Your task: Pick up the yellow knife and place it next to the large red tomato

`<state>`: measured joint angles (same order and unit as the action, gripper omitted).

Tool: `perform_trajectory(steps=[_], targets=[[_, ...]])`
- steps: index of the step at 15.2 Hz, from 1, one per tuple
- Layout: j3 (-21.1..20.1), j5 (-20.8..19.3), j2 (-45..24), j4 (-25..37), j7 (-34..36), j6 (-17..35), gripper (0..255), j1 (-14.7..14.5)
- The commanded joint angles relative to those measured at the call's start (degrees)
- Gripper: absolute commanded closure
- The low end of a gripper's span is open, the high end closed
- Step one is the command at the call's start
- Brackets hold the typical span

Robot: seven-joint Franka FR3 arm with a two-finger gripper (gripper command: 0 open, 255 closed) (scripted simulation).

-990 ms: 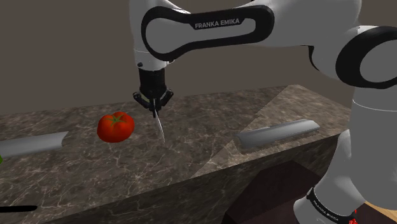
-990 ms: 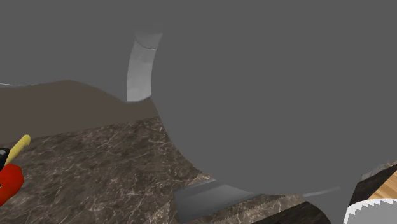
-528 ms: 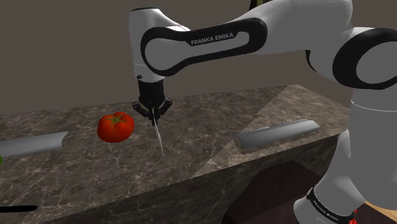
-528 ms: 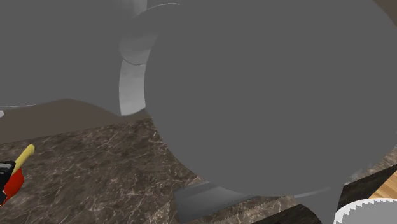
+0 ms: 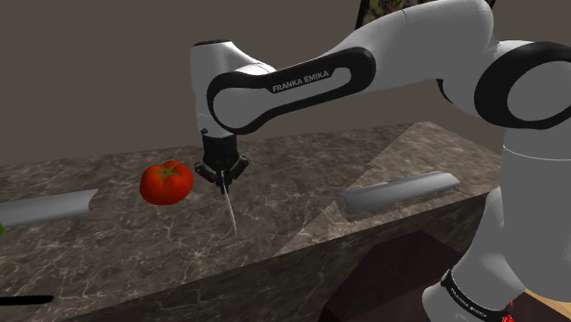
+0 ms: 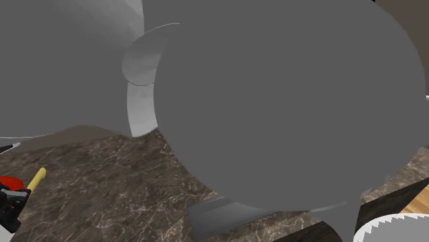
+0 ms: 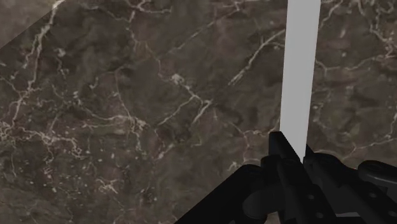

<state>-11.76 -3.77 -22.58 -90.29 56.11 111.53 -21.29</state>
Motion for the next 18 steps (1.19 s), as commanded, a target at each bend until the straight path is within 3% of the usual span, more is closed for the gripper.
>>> perform_trajectory(steps=[1, 13, 18], targets=[[0.1, -0.2, -0.7, -0.5, 0.0, 1.3, 255, 0.0], [0.5, -0.9, -3.9, -5.1, 0.4, 9.0, 255, -0.2], [0.5, -0.9, -3.9, -5.1, 0.4, 9.0, 255, -0.2]])
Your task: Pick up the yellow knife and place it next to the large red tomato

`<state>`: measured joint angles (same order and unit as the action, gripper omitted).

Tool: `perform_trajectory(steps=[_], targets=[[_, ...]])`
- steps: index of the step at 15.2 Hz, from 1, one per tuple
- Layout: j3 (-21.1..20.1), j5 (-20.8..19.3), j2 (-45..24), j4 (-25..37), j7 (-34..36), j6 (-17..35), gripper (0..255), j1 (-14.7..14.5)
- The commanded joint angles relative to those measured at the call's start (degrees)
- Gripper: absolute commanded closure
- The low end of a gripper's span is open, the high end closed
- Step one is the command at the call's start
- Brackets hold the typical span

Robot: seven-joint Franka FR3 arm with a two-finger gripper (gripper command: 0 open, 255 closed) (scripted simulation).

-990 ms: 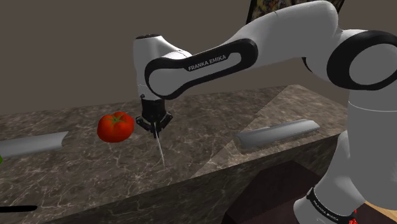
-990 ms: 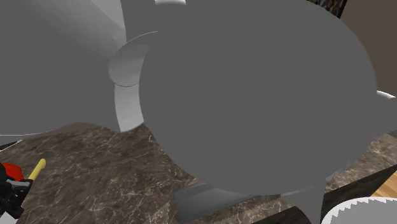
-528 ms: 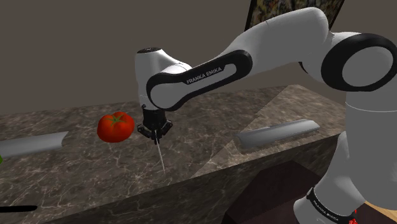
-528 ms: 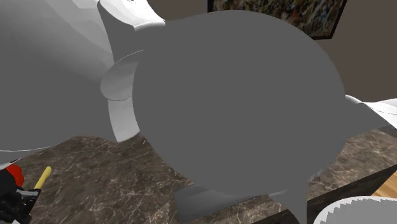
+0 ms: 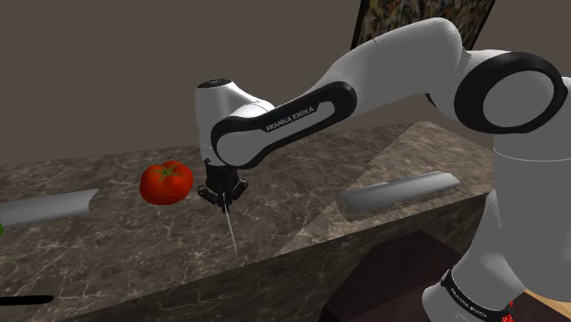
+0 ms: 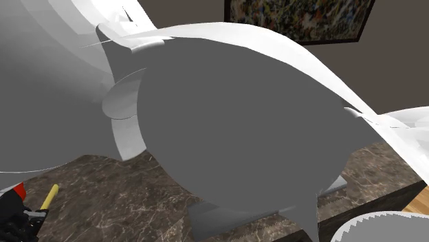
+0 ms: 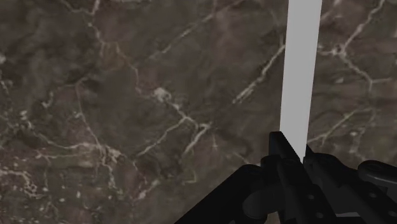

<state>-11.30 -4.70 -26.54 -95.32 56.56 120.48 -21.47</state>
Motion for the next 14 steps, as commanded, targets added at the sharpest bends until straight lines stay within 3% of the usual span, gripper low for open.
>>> perform_trajectory(steps=[1, 3, 4, 9, 14], targets=[[0.0, 0.0, 0.0, 0.0, 0.0, 0.0, 255, 0.0], [0.0, 0.0, 0.0, 0.0, 0.0, 0.0, 255, 0.0], [0.0, 0.0, 0.0, 0.0, 0.0, 0.0, 0, 0.0], [0.0, 0.0, 0.0, 0.0, 0.0, 0.0, 0, 0.0], [-0.3, 0.6, 2.6, 3.6, -0.4, -6.1, 0, 0.2]])
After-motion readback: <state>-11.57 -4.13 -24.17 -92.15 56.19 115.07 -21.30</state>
